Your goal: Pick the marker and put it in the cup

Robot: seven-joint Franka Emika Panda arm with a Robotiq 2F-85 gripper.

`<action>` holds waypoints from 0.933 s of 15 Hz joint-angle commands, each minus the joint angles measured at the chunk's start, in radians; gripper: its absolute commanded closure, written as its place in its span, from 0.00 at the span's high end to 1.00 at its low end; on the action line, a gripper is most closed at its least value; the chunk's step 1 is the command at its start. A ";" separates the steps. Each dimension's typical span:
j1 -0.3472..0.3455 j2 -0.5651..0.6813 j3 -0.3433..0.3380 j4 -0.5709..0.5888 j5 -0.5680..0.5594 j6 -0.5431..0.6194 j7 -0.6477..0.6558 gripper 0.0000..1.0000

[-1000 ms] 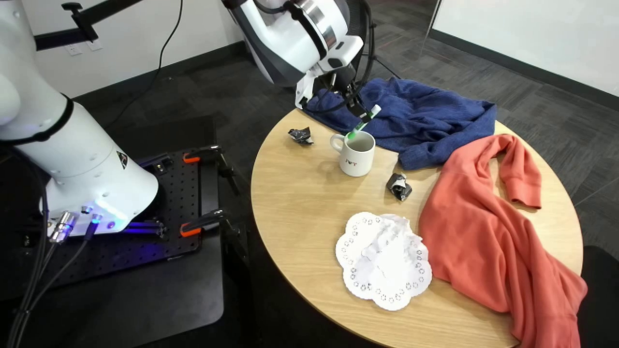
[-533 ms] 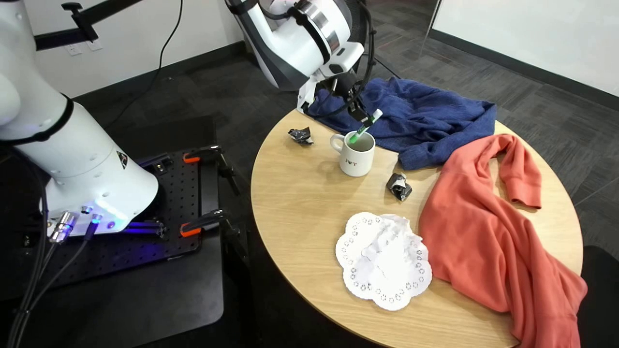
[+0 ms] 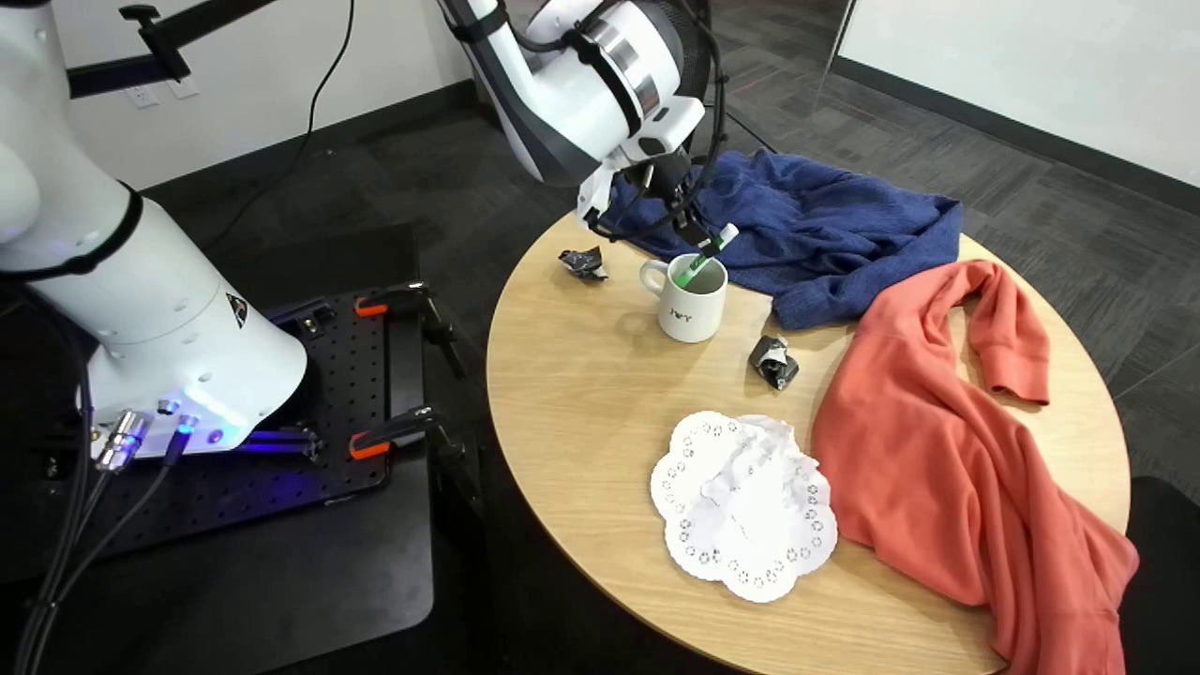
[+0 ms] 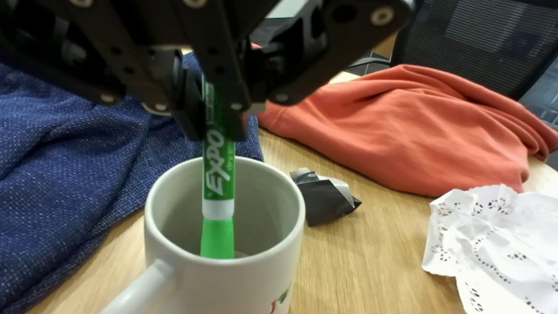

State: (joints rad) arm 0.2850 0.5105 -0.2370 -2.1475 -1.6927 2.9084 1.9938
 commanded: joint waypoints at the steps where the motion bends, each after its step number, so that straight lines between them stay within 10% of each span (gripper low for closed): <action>1: 0.006 0.025 0.000 0.022 -0.027 -0.023 0.046 0.05; 5: 0.006 0.048 0.000 0.023 -0.018 -0.024 0.041 0.05; 6: 0.006 0.052 0.000 0.023 -0.016 -0.025 0.039 0.12; 7: 0.006 0.055 0.000 0.021 -0.011 -0.025 0.033 0.44; 14: 0.012 0.013 -0.007 -0.002 -0.027 -0.043 0.045 0.90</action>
State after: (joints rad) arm 0.2849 0.5620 -0.2370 -2.1377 -1.6926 2.8939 1.9938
